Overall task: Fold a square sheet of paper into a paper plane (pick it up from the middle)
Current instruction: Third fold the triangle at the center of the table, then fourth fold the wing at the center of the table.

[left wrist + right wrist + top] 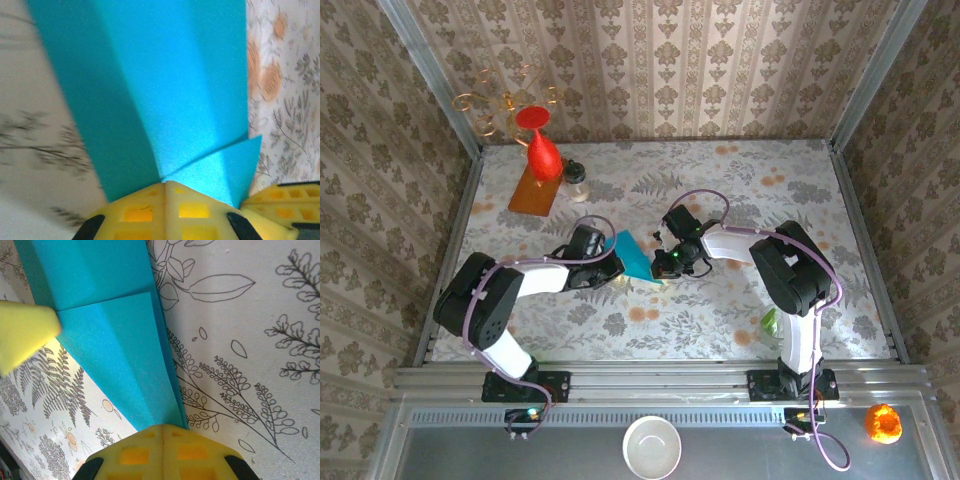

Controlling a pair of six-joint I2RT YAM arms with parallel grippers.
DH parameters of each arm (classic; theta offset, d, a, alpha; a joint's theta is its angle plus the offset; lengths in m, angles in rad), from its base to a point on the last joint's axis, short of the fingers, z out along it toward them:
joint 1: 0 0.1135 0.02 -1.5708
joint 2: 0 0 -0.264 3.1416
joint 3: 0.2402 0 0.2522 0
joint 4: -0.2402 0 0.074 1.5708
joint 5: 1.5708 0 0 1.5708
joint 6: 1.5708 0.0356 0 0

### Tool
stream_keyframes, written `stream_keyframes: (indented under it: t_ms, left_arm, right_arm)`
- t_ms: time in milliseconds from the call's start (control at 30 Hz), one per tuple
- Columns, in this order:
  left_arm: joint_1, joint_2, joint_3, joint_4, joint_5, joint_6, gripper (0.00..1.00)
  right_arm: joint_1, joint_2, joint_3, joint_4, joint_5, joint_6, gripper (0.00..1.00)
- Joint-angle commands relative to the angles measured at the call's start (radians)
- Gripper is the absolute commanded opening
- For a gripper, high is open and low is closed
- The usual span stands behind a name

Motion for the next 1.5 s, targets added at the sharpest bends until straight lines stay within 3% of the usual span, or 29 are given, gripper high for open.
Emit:
stream_keyframes:
  t_ms: [0, 300, 433, 667, 900, 1233, 1300, 1467]
  left_arm:
    - [0.035, -0.019, -0.027, -0.091, -0.086, 0.059, 0.07]
    - [0.073, -0.084, -0.027, -0.144, -0.086, 0.094, 0.07]
    - [0.073, -0.157, -0.014, -0.176, -0.079, 0.08, 0.09]
    - [0.043, -0.237, -0.038, -0.13, -0.049, -0.033, 0.31]
    - [0.004, -0.19, -0.067, -0.033, -0.013, -0.142, 0.49]
    - [-0.015, -0.117, -0.064, 0.04, 0.007, -0.2, 0.5]
    - [-0.015, -0.113, -0.064, 0.036, 0.002, -0.206, 0.5]
    - [-0.015, -0.091, -0.067, 0.04, 0.013, -0.211, 0.42]
  right_arm:
    - [-0.011, 0.076, -0.058, -0.166, 0.164, 0.013, 0.03]
    - [-0.014, 0.047, -0.037, -0.115, 0.068, 0.023, 0.06]
    - [-0.017, -0.005, -0.017, -0.008, -0.049, 0.048, 0.12]
    - [-0.017, -0.094, -0.009, 0.143, -0.114, 0.095, 0.26]
    - [-0.017, -0.027, 0.01, 0.148, -0.112, 0.107, 0.28]
    - [-0.021, 0.054, 0.04, 0.099, -0.051, 0.097, 0.27]
    - [-0.024, 0.069, 0.04, 0.088, -0.048, 0.099, 0.23]
    - [-0.024, 0.085, 0.037, 0.059, -0.036, 0.095, 0.2]
